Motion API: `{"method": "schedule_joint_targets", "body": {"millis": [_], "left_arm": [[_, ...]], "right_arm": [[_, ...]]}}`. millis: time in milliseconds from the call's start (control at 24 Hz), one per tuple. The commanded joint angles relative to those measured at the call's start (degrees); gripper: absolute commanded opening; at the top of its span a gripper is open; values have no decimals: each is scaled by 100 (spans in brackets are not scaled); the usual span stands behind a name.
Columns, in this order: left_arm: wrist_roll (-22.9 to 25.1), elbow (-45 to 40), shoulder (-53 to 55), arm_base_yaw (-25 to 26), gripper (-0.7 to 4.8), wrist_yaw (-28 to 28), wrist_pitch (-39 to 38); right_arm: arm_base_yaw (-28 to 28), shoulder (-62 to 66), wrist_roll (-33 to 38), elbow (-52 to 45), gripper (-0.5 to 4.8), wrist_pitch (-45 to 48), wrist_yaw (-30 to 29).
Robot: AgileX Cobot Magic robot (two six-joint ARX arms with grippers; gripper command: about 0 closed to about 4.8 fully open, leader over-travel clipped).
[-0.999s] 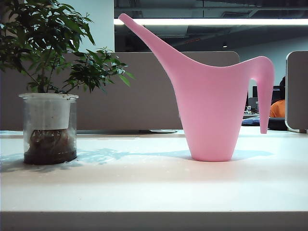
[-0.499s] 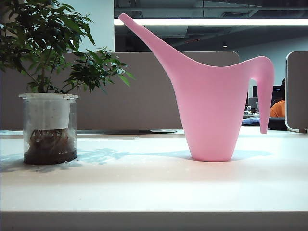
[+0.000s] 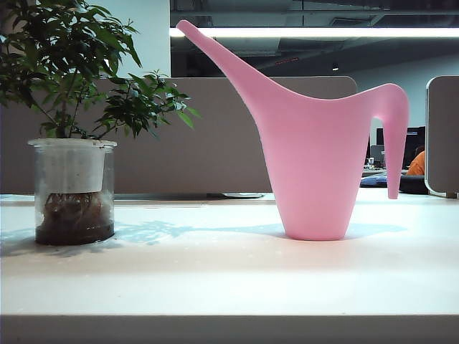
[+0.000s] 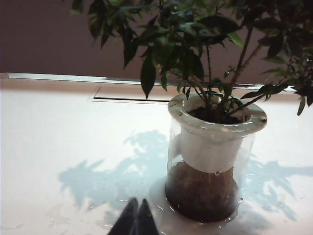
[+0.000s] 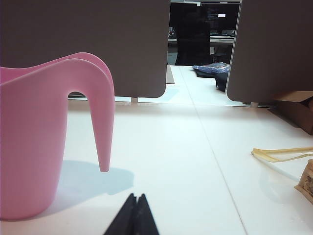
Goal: Pick up the watering can from the table, water the potted plant, and put the can back.
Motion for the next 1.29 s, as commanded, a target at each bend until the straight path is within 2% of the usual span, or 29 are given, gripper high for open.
{"method": "schedule_joint_targets", "body": {"millis": [42, 333, 416, 666, 957, 1040, 1082, 1165, 1290], "left_arm": [[7, 22, 2, 17, -5, 26, 85], [9, 26, 2, 24, -5, 20, 212], [9, 26, 2, 24, -5, -129, 212], [7, 22, 2, 22, -5, -125, 212], [2, 35, 2, 17, -5, -61, 289], [-162, 85, 2, 11, -5, -37, 629], [-162, 197, 2, 11, -5, -39, 638], [-125, 903, 90, 17, -5, -107, 142], [31, 1631, 380, 20, -5, -105, -46]], "right_arm": [[0, -13, -20, -33, -5, 90, -7], [-4, -2, -17, -33, -6, -22, 11], [7, -2, -11, -33, -6, -105, -35], [13, -2, -11, -33, -6, -721, -162], [11, -4, 162, -26, -6, -511, -262], [11, -7, 584, 125, -6, -162, -219], [11, -7, 807, 234, -6, -50, -162], [11, 0, 1226, 807, -6, -85, 162], [11, 24, 1228, 1502, -6, -422, 330]]}}
